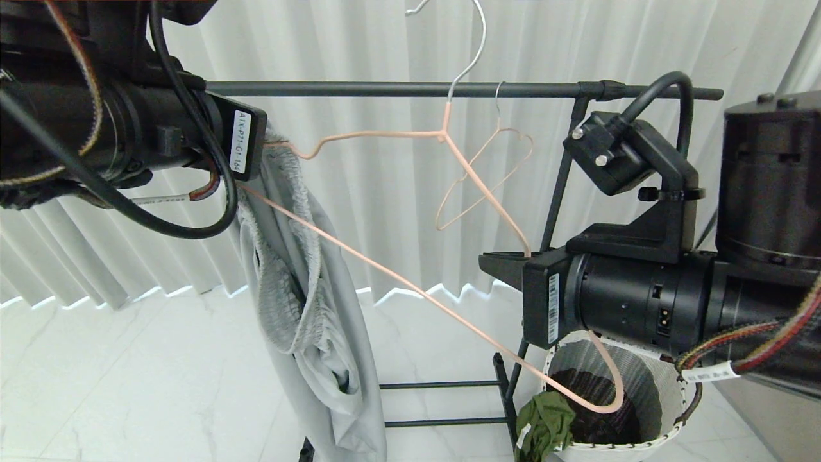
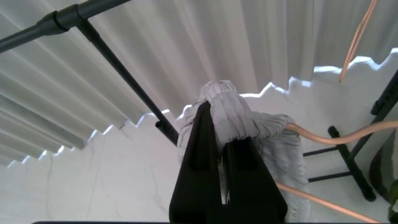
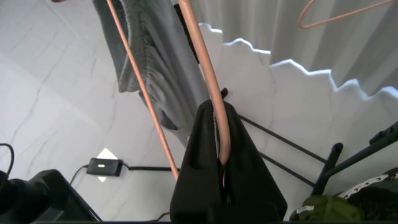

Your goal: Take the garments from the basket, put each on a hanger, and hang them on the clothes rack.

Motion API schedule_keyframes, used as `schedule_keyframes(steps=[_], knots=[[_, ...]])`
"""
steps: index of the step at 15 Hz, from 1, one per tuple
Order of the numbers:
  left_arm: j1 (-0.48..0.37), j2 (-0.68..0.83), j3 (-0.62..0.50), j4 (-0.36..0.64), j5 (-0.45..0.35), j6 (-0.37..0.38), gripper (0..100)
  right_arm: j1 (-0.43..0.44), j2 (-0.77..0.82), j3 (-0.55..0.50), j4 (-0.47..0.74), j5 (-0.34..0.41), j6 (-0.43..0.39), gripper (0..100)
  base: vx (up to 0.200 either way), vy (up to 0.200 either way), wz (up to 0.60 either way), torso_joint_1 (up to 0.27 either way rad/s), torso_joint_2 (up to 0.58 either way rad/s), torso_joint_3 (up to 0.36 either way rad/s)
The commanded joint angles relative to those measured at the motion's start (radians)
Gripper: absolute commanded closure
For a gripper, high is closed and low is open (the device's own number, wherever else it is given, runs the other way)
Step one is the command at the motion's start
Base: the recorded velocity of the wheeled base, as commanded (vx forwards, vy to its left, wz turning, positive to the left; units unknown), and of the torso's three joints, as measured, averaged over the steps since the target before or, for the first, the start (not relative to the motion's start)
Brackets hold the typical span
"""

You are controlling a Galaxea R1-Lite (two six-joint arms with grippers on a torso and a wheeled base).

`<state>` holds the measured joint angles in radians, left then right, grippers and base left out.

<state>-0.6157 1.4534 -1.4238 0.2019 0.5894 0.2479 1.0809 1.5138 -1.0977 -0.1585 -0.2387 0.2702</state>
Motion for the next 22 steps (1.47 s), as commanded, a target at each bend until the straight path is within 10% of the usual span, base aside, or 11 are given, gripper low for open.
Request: schedule_keyframes(steps=[1,8,22], knots=[[-0.018,-0.001,0.0,0.001,0.001,-0.016,100,0.001,0.002,0.001,0.004,-0.001,-0.005,100,0.0,0.0,0.0,0.0,0.0,0.0],[0.034,-0.016,-0.015,0.065,0.027,-0.015,100,-0.001,0.022,0.027,0.028,-0.185,0.014,100,0.0,0.0,0.0,0.0,0.0,0.0],[-0.157,0.002,-0.046,0.065,0.023,-0.144,100,0.122,0.126,0.022,-0.167,-0.18,0.027,100,0.0,0.0,0.0,0.0,0.0,0.0]])
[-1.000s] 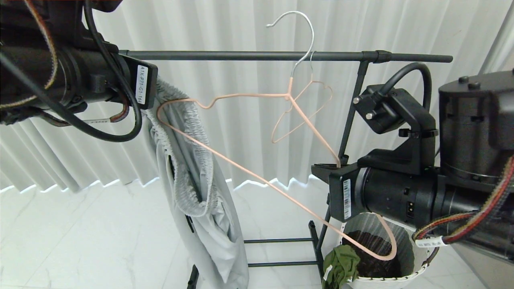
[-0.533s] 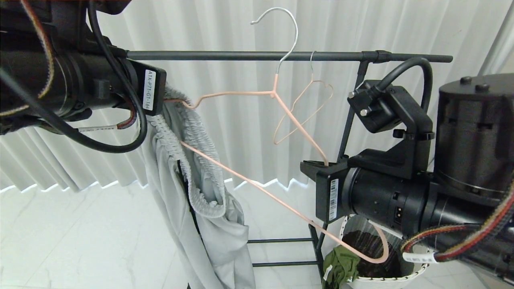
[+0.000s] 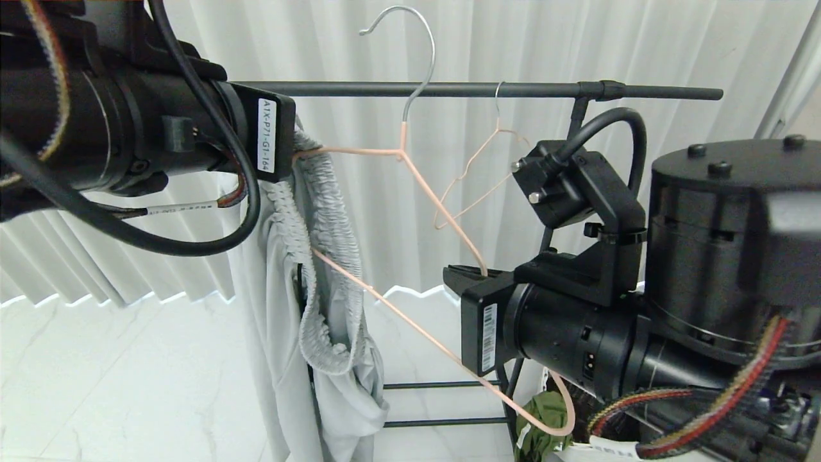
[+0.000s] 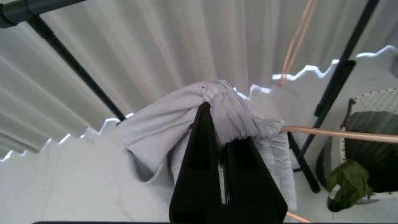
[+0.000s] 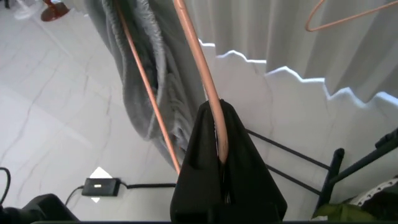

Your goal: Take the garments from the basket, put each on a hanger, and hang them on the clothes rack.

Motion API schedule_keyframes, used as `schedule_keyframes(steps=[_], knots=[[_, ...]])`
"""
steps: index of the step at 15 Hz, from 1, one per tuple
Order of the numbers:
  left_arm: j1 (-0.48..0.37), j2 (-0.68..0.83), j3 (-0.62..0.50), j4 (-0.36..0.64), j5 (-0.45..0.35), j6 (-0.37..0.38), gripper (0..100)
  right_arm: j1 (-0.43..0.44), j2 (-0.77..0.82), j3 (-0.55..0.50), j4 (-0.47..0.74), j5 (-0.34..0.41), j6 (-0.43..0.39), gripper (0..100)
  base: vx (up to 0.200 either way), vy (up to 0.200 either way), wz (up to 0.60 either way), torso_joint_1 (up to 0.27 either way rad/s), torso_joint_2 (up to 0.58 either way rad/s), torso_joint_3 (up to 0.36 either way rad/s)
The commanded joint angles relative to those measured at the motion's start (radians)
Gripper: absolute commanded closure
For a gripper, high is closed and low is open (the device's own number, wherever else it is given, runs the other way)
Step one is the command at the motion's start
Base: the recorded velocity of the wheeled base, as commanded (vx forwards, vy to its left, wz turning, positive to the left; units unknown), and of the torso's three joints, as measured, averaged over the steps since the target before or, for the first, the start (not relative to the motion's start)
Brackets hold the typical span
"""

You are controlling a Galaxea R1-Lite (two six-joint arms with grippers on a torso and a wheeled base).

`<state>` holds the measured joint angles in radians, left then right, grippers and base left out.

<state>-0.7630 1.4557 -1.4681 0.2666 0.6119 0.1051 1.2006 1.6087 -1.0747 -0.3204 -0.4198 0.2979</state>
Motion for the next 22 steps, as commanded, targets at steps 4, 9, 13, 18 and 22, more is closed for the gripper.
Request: schedule_keyframes(steps=[4,9,13,18,22], knots=[[-0.098,0.005,-0.035,0.0,-0.001,-0.03,100,0.002,0.046,0.001,-0.012,0.053,-0.045,100,0.0,0.0,0.0,0.0,0.0,0.0],[-0.188,-0.006,-0.032,0.0,-0.006,-0.071,100,-0.021,0.042,-0.001,-0.014,0.049,-0.059,100,0.0,0.0,0.0,0.0,0.0,0.0],[-0.19,-0.021,-0.023,0.003,-0.009,-0.07,100,-0.067,-0.033,0.013,-0.012,0.05,-0.062,100,0.0,0.0,0.0,0.0,0.0,0.0],[-0.237,-0.012,-0.021,0.0,-0.035,-0.071,100,-0.107,-0.089,0.036,-0.014,0.055,-0.114,100,0.0,0.0,0.0,0.0,0.0,0.0],[-0.272,-0.017,0.052,-0.003,-0.032,-0.07,100,-0.107,-0.098,0.039,-0.074,0.053,-0.146,100,0.0,0.0,0.0,0.0,0.0,0.0]])
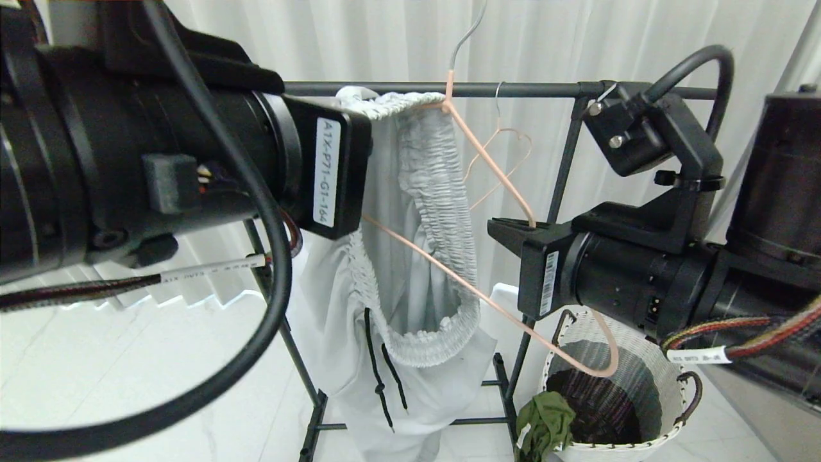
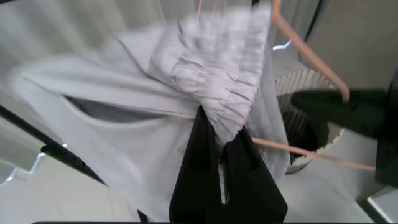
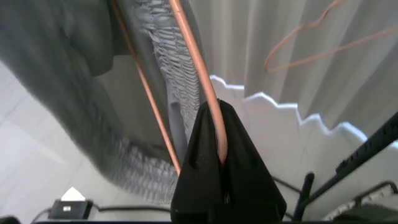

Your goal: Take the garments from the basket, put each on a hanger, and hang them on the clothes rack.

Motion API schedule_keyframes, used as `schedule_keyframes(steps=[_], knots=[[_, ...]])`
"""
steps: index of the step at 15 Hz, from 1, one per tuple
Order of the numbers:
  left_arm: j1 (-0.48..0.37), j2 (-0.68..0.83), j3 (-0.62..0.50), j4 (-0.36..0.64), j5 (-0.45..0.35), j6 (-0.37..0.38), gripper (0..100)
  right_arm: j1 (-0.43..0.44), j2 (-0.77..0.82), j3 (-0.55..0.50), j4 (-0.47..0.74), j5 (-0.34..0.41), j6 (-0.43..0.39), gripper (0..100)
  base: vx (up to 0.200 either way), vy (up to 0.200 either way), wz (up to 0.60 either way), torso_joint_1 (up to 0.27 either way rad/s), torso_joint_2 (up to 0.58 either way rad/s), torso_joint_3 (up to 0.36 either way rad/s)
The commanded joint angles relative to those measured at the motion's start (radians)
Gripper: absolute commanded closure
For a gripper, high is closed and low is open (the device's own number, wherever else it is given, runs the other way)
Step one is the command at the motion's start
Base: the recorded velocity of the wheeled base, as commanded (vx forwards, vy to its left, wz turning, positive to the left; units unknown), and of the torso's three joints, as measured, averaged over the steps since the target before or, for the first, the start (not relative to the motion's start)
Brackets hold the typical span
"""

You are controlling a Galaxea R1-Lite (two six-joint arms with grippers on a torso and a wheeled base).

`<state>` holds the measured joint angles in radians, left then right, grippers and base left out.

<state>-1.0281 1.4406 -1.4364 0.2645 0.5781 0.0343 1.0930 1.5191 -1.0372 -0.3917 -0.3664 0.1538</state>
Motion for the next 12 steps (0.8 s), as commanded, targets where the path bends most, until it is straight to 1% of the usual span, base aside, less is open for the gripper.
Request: schedule_keyframes(steps=[1,3,4,5,7,11,12], knots=[[-0.007,0.0,0.021,-0.001,0.002,0.001,100,0.001,-0.01,0.008,-0.015,0.001,-0.011,100,0.0,0.0,0.0,0.0,0.0,0.0],[-0.009,0.003,0.019,-0.011,-0.001,0.001,100,0.002,-0.019,0.052,-0.072,0.006,-0.068,100,0.0,0.0,0.0,0.0,0.0,0.0],[-0.009,0.003,0.019,-0.014,-0.003,0.001,100,0.002,-0.025,0.082,-0.122,0.02,-0.097,100,0.0,0.0,0.0,0.0,0.0,0.0],[-0.013,0.003,0.021,-0.014,-0.003,0.006,0,0.002,-0.027,0.097,-0.156,0.034,-0.12,100,0.0,0.0,0.0,0.0,0.0,0.0],[-0.021,0.006,0.022,-0.016,-0.006,0.006,0,0.002,-0.028,0.106,-0.19,0.044,-0.157,100,0.0,0.0,0.0,0.0,0.0,0.0],[-0.021,0.006,0.028,-0.016,-0.004,0.006,0,-0.005,-0.034,0.114,-0.208,0.041,-0.163,100,0.0,0.0,0.0,0.0,0.0,0.0],[-0.021,-0.014,0.044,-0.014,-0.004,0.007,0,-0.031,-0.042,0.12,-0.211,0.043,-0.175,100,0.0,0.0,0.0,0.0,0.0,0.0]])
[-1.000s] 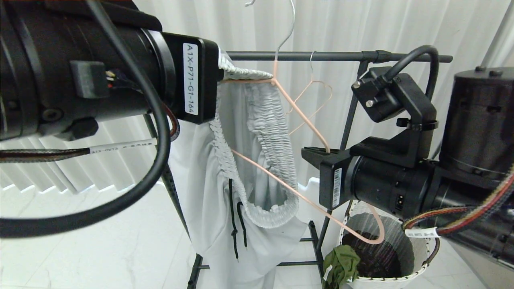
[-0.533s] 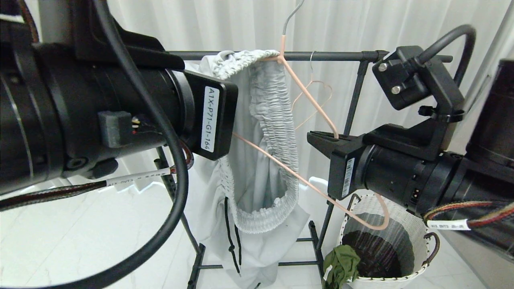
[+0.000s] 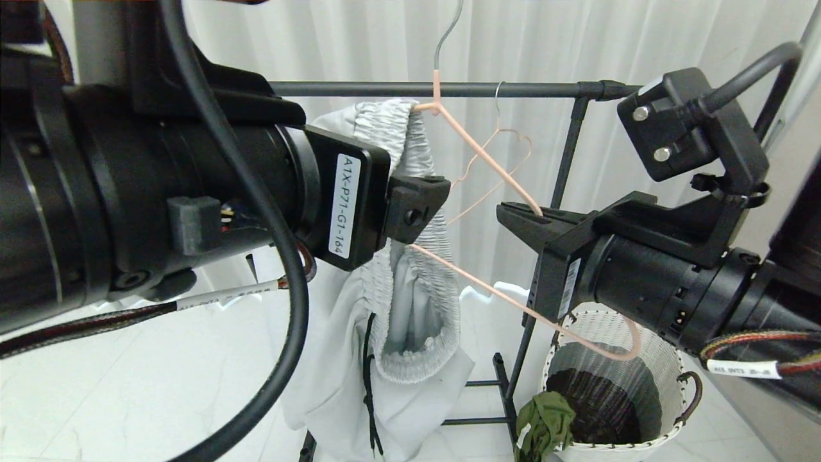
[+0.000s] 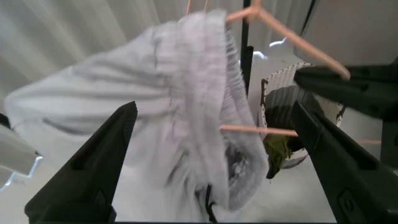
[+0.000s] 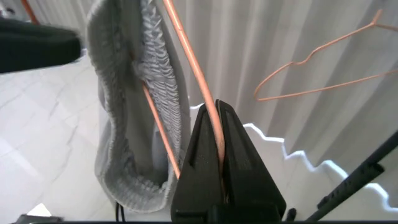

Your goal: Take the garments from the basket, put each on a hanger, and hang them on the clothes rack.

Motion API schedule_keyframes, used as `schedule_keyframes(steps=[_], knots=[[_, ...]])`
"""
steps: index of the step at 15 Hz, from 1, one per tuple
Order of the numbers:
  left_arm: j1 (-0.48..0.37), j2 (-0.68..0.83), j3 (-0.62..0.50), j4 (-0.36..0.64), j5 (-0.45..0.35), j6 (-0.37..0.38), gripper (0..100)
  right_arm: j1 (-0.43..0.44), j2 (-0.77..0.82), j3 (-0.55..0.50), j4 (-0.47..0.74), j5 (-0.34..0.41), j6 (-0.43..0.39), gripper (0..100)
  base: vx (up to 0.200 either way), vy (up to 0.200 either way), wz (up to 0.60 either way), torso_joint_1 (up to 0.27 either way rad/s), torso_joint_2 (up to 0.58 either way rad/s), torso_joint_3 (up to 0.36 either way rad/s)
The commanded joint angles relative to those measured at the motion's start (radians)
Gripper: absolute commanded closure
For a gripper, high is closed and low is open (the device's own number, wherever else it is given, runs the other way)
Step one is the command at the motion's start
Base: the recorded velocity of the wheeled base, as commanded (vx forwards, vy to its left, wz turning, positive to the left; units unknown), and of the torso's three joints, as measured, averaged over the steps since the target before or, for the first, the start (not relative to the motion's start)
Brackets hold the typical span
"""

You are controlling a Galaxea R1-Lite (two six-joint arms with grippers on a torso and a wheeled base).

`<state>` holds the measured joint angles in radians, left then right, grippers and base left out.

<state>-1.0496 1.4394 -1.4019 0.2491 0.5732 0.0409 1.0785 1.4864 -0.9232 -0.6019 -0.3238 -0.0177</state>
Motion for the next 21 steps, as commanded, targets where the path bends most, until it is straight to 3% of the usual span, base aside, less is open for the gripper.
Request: schedule_keyframes(steps=[1,3,6,8,9,10,13,15,21], knots=[[-0.001,-0.036,0.026,0.001,0.001,0.002,0,-0.035,-0.014,0.007,-0.001,0.003,-0.013,100,0.0,0.0,0.0,0.0,0.0,0.0],[0.0,-0.073,0.055,0.001,0.001,0.025,0,-0.051,-0.015,0.007,-0.009,0.015,-0.013,100,0.0,0.0,0.0,0.0,0.0,0.0],[0.034,-0.14,0.109,0.001,-0.004,0.119,0,-0.055,-0.018,0.009,-0.038,0.022,-0.013,100,0.0,0.0,0.0,0.0,0.0,0.0],[0.145,-0.165,0.086,-0.001,-0.058,0.32,0,-0.057,-0.052,0.024,-0.036,0.039,-0.018,100,0.0,0.0,0.0,0.0,0.0,0.0],[0.175,-0.168,0.083,-0.004,-0.087,0.366,0,-0.057,-0.061,0.033,-0.038,0.048,-0.019,100,0.0,0.0,0.0,0.0,0.0,0.0],[0.255,-0.171,0.075,-0.053,-0.199,0.488,0,-0.057,-0.092,0.055,-0.036,0.071,-0.039,100,0.0,0.0,0.0,0.0,0.0,0.0],[0.379,-0.145,0.098,-0.182,-0.395,0.692,0,-0.054,-0.117,0.069,-0.03,0.089,-0.065,100,0.0,0.0,0.0,0.0,0.0,0.0],[0.388,-0.111,0.104,-0.203,-0.455,0.717,0,-0.043,-0.117,0.067,-0.03,0.101,-0.088,100,0.0,0.0,0.0,0.0,0.0,0.0],[0.382,-0.053,0.113,-0.268,-0.467,0.72,0,0.027,-0.118,0.066,-0.019,0.124,-0.117,100,0.0,0.0,0.0,0.0,0.0,0.0]])
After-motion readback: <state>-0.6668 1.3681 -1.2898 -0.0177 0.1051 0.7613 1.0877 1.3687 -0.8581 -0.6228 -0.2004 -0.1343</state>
